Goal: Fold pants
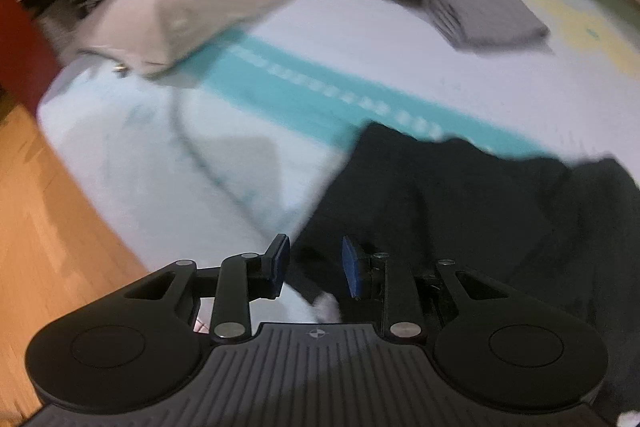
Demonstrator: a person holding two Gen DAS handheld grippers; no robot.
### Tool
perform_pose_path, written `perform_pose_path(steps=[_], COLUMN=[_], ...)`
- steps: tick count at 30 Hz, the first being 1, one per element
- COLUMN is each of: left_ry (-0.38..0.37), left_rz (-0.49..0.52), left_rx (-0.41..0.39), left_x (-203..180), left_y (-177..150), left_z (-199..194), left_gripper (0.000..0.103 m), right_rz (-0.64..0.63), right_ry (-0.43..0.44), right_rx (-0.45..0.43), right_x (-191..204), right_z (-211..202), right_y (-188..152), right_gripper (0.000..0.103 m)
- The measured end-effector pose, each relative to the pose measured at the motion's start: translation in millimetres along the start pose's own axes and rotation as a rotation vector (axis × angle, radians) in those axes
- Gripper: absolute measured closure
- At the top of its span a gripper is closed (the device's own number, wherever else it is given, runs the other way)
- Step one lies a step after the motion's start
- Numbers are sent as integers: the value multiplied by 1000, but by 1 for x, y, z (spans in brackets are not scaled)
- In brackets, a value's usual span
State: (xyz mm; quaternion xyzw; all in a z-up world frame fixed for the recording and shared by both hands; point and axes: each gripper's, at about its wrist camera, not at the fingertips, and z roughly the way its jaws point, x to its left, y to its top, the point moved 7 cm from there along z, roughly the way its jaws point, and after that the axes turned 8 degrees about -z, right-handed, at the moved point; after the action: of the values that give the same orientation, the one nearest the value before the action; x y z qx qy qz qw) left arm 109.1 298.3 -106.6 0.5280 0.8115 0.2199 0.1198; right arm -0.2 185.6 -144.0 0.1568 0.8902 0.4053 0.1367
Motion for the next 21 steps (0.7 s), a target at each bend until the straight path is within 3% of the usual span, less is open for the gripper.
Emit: perform_pose_path(steps=[2,7,11,12,17,21], left_ry=[19,80,78,79,99,105], left_rz=[25,61,21,12,-6,-11], left_rx=[33,18,28,31,32,33], left_x=[-7,-8,-5,-4,-3,-4], left_y=[-8,-15,-14,-14,-14,-14], left_z=[14,25,26,26,28,29], left_gripper=[74,68,66,65,63,63], right_rz=[-4,-27,-57,-43,152,361], right_ry=[9,32,-8,-33,-222,-355], right_rx=[-2,28,37,27,6,60], right_x=[-3,-11,-39,-53,-155,-234], right_z=[-3,-16,-49,-60,-88,-79], right_y=[-1,-7,-13,-14,-27,-55], right_gripper=[98,88,64,57,45,45])
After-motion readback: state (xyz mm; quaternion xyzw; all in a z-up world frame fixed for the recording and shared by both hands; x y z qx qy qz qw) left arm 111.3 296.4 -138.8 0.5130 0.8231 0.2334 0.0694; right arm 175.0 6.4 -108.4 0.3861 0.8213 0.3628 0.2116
